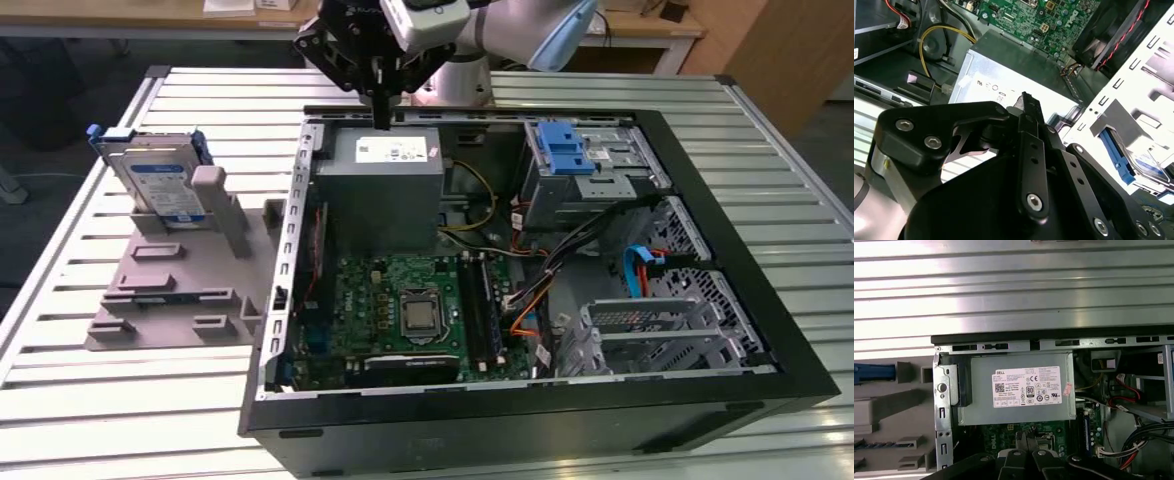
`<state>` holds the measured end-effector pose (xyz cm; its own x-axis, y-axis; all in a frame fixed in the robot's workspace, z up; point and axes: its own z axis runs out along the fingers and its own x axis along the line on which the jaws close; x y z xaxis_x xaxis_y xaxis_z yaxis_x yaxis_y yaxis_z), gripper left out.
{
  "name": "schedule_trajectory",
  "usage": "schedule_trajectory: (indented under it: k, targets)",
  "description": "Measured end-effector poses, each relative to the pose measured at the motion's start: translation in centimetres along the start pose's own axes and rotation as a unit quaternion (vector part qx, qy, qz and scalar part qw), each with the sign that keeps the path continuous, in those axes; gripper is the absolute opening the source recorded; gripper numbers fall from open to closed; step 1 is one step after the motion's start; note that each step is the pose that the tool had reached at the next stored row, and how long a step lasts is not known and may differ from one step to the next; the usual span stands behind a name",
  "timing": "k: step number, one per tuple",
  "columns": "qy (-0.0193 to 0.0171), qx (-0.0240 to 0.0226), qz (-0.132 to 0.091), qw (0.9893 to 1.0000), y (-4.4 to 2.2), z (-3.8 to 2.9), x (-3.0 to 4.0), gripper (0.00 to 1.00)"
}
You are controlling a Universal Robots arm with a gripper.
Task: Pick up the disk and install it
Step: 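Reach for the disk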
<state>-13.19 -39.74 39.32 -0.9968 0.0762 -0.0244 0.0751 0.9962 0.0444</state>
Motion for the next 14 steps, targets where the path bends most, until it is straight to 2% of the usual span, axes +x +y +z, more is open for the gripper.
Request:
schedule_trajectory:
  k: [6, 14]
  targets:
    - [0.0, 0.0, 0.0, 1.0, 0.12, 0.0, 0.65, 0.11]
    - [0.0, 0.0, 0.0, 1.0, 0.13, 0.0, 0.78, 0.11]
